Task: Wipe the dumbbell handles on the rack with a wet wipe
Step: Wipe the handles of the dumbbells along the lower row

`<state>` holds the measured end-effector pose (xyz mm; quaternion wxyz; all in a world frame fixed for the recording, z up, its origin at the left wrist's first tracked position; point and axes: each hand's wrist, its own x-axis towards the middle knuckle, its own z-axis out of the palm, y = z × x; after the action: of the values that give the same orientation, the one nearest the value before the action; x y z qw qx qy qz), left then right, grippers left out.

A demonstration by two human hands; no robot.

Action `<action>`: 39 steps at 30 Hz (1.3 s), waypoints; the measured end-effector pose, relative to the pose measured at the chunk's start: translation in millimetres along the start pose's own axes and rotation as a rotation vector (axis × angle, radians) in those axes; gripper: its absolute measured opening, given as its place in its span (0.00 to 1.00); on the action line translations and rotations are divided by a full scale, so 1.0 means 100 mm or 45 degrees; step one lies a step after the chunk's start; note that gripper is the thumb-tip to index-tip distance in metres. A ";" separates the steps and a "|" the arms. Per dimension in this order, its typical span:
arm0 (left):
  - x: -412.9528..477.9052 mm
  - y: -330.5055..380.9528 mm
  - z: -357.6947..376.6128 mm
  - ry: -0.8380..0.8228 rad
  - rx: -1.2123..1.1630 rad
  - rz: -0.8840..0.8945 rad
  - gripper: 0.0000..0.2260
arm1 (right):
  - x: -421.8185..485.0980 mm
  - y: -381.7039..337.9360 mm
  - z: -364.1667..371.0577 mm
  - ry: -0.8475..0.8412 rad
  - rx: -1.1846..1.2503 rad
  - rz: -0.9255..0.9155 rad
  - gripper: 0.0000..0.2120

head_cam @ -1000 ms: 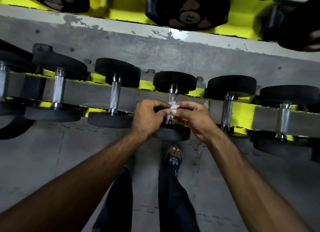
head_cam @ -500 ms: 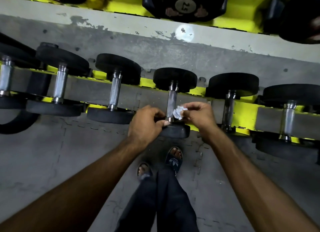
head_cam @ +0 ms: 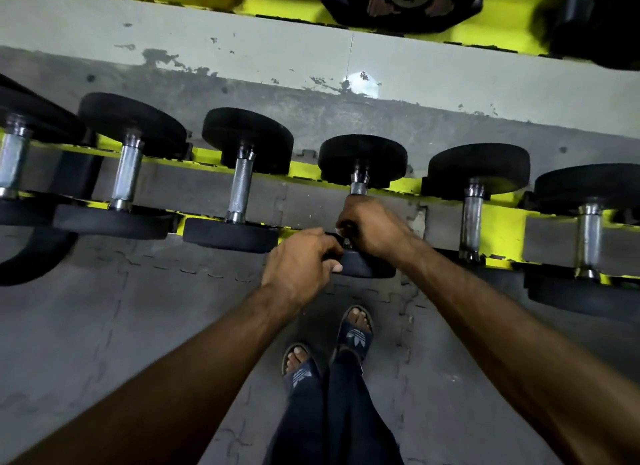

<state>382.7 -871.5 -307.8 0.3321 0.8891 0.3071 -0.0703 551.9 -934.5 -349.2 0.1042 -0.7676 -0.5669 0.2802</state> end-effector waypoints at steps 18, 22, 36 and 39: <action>0.21 0.09 -0.17 -0.158 0.060 -0.106 0.10 | -0.14 0.26 0.18 0.107 0.579 0.908 0.06; 0.19 0.09 -0.15 -0.143 0.048 -0.101 0.09 | -0.18 0.31 0.10 -0.085 0.977 0.945 0.07; 0.18 0.15 -0.15 -0.136 0.057 -0.128 0.08 | -0.24 0.36 0.00 -0.077 1.006 0.973 0.03; 0.17 0.16 -0.13 -0.133 0.059 -0.133 0.08 | -0.13 0.42 0.22 0.095 0.974 1.051 0.05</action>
<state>404.8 -863.7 -294.7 0.3228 0.8745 0.3334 -0.1410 571.1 -964.3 -383.3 0.2769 -0.8426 -0.0734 0.4560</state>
